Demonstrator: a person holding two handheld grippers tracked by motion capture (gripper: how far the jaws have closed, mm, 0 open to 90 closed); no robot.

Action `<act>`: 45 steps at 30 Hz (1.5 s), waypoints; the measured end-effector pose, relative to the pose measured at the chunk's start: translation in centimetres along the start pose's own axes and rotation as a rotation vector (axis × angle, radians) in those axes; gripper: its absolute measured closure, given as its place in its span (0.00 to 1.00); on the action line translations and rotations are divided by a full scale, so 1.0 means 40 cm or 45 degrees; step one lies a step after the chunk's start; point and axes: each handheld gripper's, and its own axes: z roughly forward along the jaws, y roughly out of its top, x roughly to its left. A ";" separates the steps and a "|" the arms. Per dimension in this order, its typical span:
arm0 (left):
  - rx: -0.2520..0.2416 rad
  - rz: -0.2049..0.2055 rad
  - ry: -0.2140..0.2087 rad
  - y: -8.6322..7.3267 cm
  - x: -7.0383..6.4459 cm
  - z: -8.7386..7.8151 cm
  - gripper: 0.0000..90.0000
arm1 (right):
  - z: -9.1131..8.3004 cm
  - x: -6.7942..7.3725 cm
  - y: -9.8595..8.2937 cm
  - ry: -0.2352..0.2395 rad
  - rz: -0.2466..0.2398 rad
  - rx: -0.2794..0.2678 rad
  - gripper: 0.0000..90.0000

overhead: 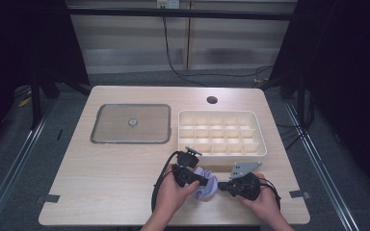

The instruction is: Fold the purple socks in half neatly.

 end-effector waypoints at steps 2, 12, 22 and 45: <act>0.007 0.000 0.005 0.000 -0.001 0.005 0.86 | 0.000 -0.001 0.000 0.004 -0.004 0.001 1.00; 0.007 -0.002 -0.008 -0.002 -0.006 0.024 0.86 | 0.001 -0.001 -0.002 -0.002 0.007 0.006 0.99; 0.022 0.002 -0.010 -0.004 -0.005 0.038 0.86 | 0.002 -0.002 -0.003 0.005 0.007 0.014 0.99; 0.024 0.014 -0.015 -0.005 -0.011 0.068 0.84 | 0.006 -0.001 -0.007 0.010 0.009 0.030 0.99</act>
